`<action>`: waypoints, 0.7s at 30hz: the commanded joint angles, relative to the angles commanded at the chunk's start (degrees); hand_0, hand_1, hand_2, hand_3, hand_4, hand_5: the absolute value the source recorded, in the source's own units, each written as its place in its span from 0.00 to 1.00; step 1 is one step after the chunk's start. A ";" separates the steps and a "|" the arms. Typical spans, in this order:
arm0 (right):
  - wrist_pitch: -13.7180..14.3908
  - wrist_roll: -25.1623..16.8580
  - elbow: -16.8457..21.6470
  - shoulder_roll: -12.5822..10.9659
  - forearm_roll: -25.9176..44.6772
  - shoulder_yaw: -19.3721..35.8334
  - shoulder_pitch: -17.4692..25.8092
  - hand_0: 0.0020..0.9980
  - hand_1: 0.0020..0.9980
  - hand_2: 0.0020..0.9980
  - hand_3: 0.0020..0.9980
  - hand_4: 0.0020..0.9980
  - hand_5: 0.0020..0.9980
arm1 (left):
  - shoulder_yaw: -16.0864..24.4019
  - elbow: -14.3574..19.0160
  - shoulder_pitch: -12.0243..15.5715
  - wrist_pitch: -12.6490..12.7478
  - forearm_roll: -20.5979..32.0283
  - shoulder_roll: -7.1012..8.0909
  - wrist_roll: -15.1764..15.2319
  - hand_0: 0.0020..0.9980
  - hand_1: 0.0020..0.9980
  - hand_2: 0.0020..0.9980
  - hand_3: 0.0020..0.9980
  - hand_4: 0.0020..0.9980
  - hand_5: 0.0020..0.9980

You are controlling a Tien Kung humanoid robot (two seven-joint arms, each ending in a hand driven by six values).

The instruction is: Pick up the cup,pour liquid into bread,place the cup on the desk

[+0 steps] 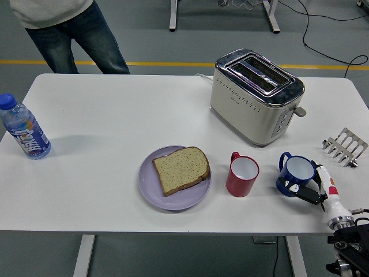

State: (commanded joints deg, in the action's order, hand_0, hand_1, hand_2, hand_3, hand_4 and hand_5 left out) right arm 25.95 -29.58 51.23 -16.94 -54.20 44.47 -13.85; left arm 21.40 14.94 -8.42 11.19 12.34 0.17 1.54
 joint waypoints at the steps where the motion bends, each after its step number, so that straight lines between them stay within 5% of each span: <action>1: -0.06 0.02 0.01 0.00 -0.03 0.01 0.00 0.67 0.55 0.65 0.69 0.90 0.17 | -0.01 0.00 0.00 0.00 0.01 0.00 0.00 0.69 0.76 0.77 0.61 0.40 1.00; 21: -0.24 -0.01 0.11 -0.05 -0.35 0.11 -0.03 0.76 0.64 0.76 0.77 0.92 0.18 | 0.04 -0.04 -0.06 0.00 0.01 -0.03 -0.02 0.69 0.76 0.77 0.61 0.40 1.00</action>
State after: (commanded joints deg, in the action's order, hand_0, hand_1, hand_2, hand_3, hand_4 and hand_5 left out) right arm 25.71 -29.59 51.33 -16.99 -54.54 44.58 -13.87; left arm 21.45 14.91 -8.48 11.20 12.35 0.14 1.52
